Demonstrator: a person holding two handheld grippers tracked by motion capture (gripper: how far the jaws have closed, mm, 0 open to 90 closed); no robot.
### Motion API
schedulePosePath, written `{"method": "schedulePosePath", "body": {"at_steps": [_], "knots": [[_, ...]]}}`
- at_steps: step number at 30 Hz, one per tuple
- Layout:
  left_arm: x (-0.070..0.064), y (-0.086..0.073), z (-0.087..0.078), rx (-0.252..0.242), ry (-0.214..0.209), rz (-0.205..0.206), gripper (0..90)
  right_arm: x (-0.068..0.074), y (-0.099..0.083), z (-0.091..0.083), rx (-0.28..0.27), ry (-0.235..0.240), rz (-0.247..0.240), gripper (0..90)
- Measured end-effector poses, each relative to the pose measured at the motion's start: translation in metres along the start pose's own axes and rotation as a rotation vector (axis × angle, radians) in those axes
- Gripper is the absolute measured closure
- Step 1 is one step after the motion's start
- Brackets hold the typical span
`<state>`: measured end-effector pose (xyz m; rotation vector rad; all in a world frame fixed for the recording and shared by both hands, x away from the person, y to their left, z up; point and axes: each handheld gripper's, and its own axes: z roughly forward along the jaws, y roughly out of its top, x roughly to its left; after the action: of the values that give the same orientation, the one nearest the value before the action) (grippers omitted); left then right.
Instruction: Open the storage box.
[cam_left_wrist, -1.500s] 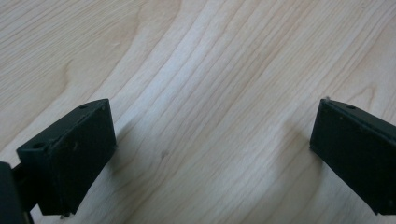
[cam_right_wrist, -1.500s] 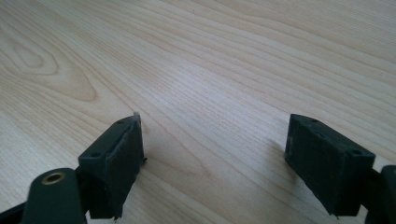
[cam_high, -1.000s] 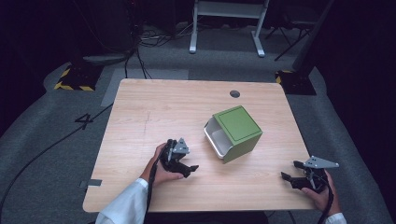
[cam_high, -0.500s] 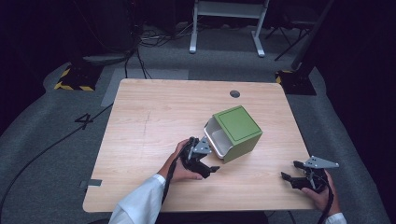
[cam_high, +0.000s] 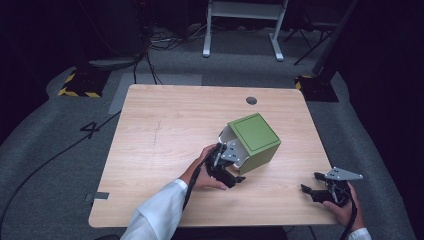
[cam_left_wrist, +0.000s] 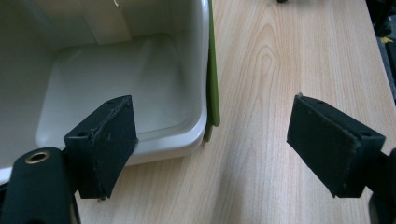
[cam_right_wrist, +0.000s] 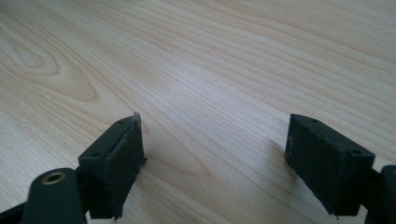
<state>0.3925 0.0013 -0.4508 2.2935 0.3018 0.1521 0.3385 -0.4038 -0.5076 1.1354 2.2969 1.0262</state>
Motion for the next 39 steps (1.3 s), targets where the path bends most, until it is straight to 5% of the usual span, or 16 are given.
{"method": "schedulePosePath", "body": {"at_steps": [18,26,34,39], "knots": [[0.005,0.004,0.027,0.100,-0.053,0.014,17.4,0.000,0.000,0.000,0.000,0.000,0.000,19.5],[0.008,-0.006,0.016,0.071,-0.063,-0.026,21.3,0.000,0.000,0.000,0.000,0.000,-0.001,19.6],[0.012,-0.018,0.005,0.076,-0.041,-0.054,39.4,0.000,0.000,0.000,0.000,0.000,0.000,19.6],[0.012,-0.021,0.001,0.099,-0.009,-0.034,54.6,0.000,0.000,0.000,0.000,0.000,0.000,19.5]]}}
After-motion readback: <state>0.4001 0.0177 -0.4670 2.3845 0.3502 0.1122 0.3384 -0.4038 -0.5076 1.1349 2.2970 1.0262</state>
